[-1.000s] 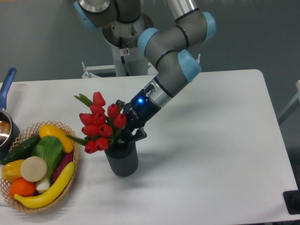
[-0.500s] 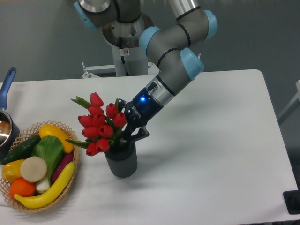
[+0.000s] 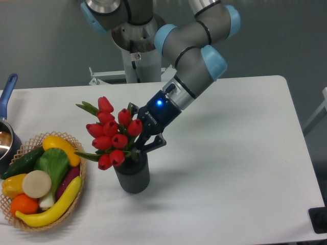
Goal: Pick up the flowers from the vase
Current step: 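Lift the gripped tulips up out of the black vase, then carry the tulip bunch up and away from the vase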
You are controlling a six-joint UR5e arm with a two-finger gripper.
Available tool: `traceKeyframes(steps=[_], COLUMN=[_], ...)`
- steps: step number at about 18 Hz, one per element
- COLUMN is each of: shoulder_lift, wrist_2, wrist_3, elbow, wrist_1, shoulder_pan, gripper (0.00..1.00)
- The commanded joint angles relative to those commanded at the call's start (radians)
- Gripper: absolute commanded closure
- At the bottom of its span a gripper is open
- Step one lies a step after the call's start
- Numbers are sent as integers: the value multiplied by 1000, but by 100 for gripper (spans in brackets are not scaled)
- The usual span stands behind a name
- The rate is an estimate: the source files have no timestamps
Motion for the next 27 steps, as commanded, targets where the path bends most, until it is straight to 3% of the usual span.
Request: traceKeyframes(steps=[4, 10, 15, 19, 24, 27], shoulder_lift=[21, 83, 91, 91, 84, 46], wrist_2=[-66, -77, -86, -107, -143, -143], wrist_3=[-67, -227, -351, -419, -410, -373], elbow=[32, 77, 149, 189, 192, 210], wrist_1=[-2, -2, -2, -2, -2, 0], shoulder_pan=[5, 11, 29, 115, 254, 317], gripper=[53, 53, 53, 53, 53, 53])
